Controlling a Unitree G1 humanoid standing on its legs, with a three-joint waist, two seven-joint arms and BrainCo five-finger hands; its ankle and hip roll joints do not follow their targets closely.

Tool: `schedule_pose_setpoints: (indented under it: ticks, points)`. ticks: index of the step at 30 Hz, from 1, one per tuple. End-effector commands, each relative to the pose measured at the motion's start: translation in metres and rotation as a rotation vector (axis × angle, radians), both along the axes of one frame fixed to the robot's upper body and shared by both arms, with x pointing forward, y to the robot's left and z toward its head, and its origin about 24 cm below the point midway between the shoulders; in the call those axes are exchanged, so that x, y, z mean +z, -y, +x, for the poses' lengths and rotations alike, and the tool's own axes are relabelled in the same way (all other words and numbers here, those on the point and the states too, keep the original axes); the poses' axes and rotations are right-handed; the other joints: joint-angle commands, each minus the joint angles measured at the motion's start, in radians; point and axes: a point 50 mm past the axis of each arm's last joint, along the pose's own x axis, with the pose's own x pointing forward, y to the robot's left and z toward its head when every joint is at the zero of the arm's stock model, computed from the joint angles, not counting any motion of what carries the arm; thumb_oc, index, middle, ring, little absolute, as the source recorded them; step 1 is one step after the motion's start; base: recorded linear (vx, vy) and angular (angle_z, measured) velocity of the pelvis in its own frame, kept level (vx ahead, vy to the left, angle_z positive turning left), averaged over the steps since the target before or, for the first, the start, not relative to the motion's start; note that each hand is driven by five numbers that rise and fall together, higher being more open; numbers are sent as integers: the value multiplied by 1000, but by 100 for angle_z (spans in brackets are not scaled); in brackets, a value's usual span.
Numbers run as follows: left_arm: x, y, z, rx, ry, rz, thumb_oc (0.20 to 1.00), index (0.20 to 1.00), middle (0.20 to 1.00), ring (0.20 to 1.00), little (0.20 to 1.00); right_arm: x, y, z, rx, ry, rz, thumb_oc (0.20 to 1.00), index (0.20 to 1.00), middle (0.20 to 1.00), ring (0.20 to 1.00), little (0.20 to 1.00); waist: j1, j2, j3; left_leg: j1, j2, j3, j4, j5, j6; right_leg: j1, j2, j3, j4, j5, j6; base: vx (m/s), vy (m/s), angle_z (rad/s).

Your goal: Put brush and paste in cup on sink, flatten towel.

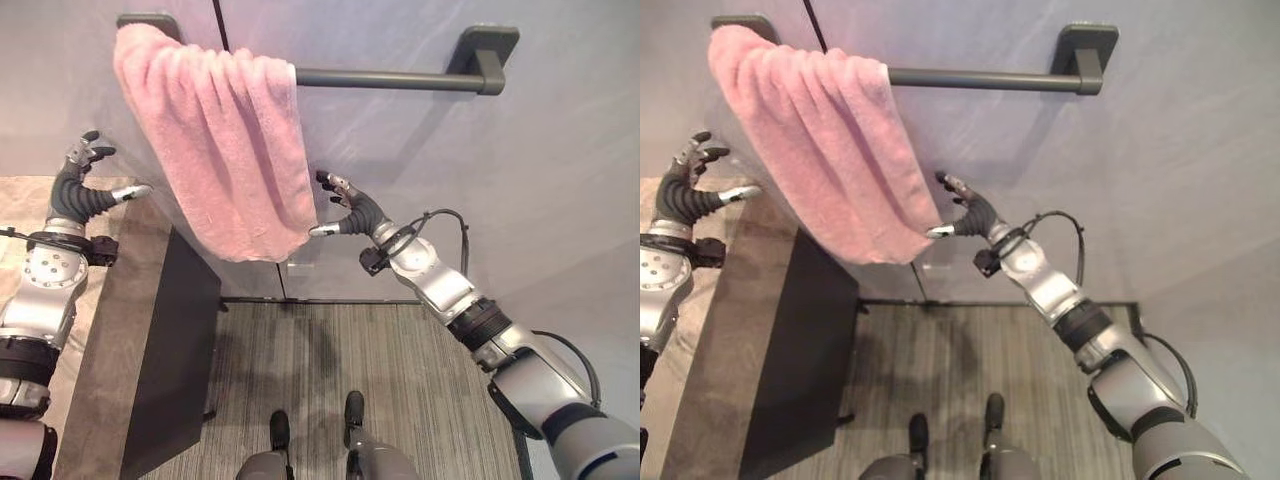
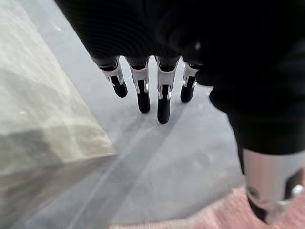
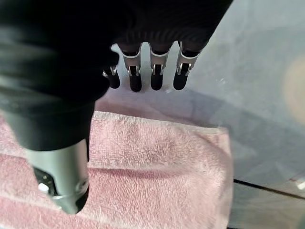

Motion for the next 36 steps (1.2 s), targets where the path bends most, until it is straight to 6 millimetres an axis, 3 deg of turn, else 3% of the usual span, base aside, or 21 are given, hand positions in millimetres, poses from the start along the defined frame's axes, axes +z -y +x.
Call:
schedule_pose_setpoints:
  ticks: [1,8,14,20,23,36]
  points:
    - [44,10,12,-54,83,50,1000,1000,1000,1000,1000,41,-28,5,64,88,78,1000,1000,1000,1000,1000,-24,-18,6,-47,-40,2,44,5,5,30,-92,66,25,20,147,8,29,5]
    - [56,36,29,-151,121,-15,1000,1000,1000,1000,1000,54,-39,4,95,115,109,1000,1000,1000,1000,1000,-36,-27,17,-64,-44,7,56,-1,7,15,-95,78,16,46,159,8,11,0]
    - [47,66,39,-282,97,-71,1000,1000,1000,1000,1000,62,-44,-5,141,143,162,1000,1000,1000,1000,1000,-55,-26,18,-67,-50,10,72,-16,14,14,-97,88,16,43,161,22,34,0]
    - [48,79,47,-305,92,-72,1000,1000,1000,1000,1000,62,-49,-9,171,143,178,1000,1000,1000,1000,1000,-63,-21,20,-67,-52,13,66,-16,15,7,-98,89,16,41,161,3,11,1]
    - [55,94,51,-350,118,-73,1000,1000,1000,1000,1000,63,-49,-11,179,147,193,1000,1000,1000,1000,1000,-71,-19,23,-69,-55,17,62,-14,15,1,-99,95,16,46,163,0,0,0]
    - [60,123,49,-500,110,-29,1000,1000,1000,1000,1000,51,-51,-14,204,108,180,1000,1000,1000,1000,1000,-80,-4,18,-67,-57,25,68,-20,17,-1,-98,106,15,31,159,0,0,0]
